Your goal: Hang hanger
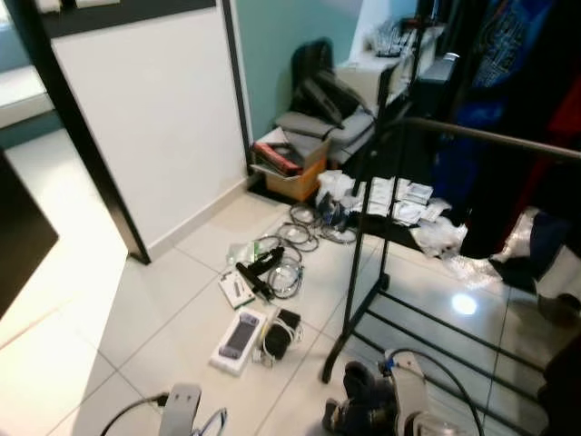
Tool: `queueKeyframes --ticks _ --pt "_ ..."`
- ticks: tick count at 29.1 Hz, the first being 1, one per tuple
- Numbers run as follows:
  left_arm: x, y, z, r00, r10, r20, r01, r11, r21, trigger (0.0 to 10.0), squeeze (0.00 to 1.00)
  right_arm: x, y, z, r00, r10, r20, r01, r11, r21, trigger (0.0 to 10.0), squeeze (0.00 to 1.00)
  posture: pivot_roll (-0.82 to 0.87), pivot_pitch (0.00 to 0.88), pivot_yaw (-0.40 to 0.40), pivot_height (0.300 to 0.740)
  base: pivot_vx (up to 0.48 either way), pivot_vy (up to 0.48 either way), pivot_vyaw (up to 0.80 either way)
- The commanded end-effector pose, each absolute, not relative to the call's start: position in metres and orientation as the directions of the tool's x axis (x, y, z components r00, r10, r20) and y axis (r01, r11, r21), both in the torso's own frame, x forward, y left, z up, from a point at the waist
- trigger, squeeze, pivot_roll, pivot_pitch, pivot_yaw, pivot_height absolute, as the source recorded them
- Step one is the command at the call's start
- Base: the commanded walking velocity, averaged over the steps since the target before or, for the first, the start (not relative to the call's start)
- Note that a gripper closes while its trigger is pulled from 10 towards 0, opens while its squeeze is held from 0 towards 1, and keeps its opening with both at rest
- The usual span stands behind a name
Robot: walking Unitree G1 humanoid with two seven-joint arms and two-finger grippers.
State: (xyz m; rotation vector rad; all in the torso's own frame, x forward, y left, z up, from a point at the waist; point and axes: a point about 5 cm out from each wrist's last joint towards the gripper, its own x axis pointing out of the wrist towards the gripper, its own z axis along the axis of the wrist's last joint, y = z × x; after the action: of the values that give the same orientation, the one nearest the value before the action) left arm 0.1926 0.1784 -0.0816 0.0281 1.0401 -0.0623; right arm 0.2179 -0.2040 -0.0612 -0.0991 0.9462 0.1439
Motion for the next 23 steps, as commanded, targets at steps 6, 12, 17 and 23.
queueKeyframes --ticks 6,12,17,23 --pt "0.190 0.192 -0.082 0.476 0.007 -0.880 0.049 0.998 0.034 10.0 0.00 0.218 -0.183 -0.065 0.549 0.133 -0.825 -0.297 0.954 -0.044 10.0 0.00 -0.01 0.000 0.010 0.740 0.000 0.000 0.77" --pt "0.188 0.192 -0.082 0.486 -0.015 -0.874 0.023 1.000 -0.004 10.0 0.00 0.226 -0.179 -0.061 0.547 0.141 -0.825 -0.337 0.940 -0.062 10.0 0.00 -0.02 0.000 -0.063 0.740 0.000 0.000 0.77" --pt "0.192 0.194 -0.080 0.497 -0.009 -0.867 0.016 1.000 -0.001 10.0 0.00 0.230 -0.173 -0.059 0.542 0.157 -0.826 -0.371 0.926 -0.068 10.0 0.00 -0.02 0.000 -0.096 0.740 0.000 0.000 0.77" --pt "0.194 0.193 -0.079 0.503 -0.012 -0.864 0.041 0.999 0.010 10.0 0.00 0.233 -0.173 -0.057 0.549 0.158 -0.821 -0.372 0.926 -0.070 10.0 0.00 0.00 0.000 -0.072 0.740 0.000 0.000 0.77"
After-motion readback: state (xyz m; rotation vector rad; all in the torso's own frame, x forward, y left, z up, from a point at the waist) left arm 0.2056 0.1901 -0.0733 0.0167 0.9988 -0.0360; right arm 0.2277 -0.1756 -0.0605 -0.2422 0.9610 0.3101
